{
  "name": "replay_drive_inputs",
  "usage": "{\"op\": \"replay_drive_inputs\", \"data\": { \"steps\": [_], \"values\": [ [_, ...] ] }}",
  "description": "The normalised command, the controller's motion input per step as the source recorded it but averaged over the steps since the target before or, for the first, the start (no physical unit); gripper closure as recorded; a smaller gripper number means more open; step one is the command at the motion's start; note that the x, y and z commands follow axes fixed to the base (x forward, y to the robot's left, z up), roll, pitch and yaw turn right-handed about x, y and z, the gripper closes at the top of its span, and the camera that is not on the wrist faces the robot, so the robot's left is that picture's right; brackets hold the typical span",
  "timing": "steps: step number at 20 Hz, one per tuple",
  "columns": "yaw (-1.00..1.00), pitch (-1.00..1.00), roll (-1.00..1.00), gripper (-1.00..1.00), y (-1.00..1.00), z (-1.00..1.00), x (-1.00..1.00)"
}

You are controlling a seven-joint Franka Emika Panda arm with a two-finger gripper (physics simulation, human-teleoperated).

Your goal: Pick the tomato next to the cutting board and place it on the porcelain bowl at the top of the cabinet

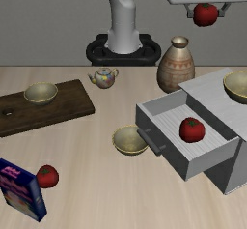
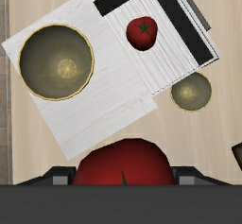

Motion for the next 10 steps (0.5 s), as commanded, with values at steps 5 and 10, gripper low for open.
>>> {"op": "replay_drive_inputs", "data": {
  "steps": [5, 10],
  "values": [
    [0.0, 0.0, 0.0, 1.0, 1.0, 0.0, 0.0],
    [0.0, 0.0, 0.0, 1.0, 0.6, 0.0, 0.4]
  ]
}}
